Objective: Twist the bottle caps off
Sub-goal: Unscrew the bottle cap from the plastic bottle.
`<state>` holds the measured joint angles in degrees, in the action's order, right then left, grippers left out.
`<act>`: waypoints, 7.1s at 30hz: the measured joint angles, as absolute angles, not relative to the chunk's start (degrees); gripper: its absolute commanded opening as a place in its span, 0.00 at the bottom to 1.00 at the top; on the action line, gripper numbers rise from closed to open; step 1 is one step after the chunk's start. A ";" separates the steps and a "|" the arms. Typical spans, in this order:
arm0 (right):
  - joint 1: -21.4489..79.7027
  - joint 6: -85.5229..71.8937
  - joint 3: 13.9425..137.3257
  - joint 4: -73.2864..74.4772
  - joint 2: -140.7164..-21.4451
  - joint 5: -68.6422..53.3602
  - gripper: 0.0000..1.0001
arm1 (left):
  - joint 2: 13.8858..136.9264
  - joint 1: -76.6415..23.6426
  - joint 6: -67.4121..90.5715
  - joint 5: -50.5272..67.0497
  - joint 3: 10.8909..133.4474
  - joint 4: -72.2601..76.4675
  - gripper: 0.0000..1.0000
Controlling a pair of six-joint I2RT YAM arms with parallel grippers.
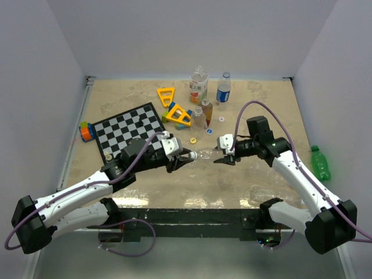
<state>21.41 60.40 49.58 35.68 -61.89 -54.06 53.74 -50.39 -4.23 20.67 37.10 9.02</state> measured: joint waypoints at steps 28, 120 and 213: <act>22.11 60.12 49.58 32.97 -61.89 -55.22 0.13 | 51.94 -51.13 51.44 3.97 42.50 -5.34 0.10; 21.71 60.27 49.58 34.11 -61.89 -54.70 0.13 | 52.75 -50.70 -17.19 21.98 35.57 9.58 0.42; 21.45 60.29 49.56 34.02 -62.37 -54.43 0.13 | 41.89 -50.70 -16.69 23.94 33.76 7.07 1.00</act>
